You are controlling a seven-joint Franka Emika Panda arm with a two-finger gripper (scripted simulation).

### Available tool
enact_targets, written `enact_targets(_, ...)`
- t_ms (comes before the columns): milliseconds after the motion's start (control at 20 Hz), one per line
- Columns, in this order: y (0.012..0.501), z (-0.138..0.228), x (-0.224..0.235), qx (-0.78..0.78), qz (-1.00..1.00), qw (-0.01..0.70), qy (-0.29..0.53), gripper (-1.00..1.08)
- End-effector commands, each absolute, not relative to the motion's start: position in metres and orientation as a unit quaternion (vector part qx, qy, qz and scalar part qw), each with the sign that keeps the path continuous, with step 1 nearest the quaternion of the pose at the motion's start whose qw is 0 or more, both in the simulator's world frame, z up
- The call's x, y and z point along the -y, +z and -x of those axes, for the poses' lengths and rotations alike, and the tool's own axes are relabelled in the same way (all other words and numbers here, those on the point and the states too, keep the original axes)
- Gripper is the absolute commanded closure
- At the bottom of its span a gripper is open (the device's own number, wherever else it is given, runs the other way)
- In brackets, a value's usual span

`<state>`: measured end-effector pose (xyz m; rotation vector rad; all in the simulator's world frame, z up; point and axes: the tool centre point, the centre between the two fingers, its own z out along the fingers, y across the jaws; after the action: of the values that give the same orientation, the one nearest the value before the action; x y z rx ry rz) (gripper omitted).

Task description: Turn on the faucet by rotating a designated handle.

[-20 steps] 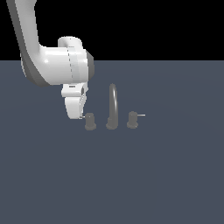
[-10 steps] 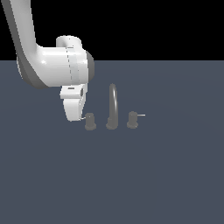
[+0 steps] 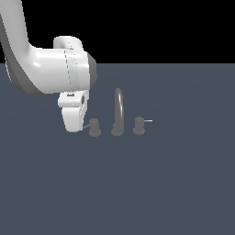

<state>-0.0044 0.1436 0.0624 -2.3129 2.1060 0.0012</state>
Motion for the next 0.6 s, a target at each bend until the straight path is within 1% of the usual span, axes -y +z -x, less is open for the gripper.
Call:
enact_targets(0,0.063,0.008,-0.131,-0.676,0.737,0.005,0.0,1.08)
enact_targets(350,0.063,0.022,-0.101,-0.679,0.734,0.0,0.0,1.08)
enact_targets(400,0.063,0.022,-0.101,-0.679,0.734,0.0,0.0,1.08)
enact_targets(450,0.062,0.022,-0.125,-0.668,0.744,0.007,0.002,1.08)
enact_targets(550,0.062,0.018,-0.109,-0.671,0.742,0.005,0.002,1.08)
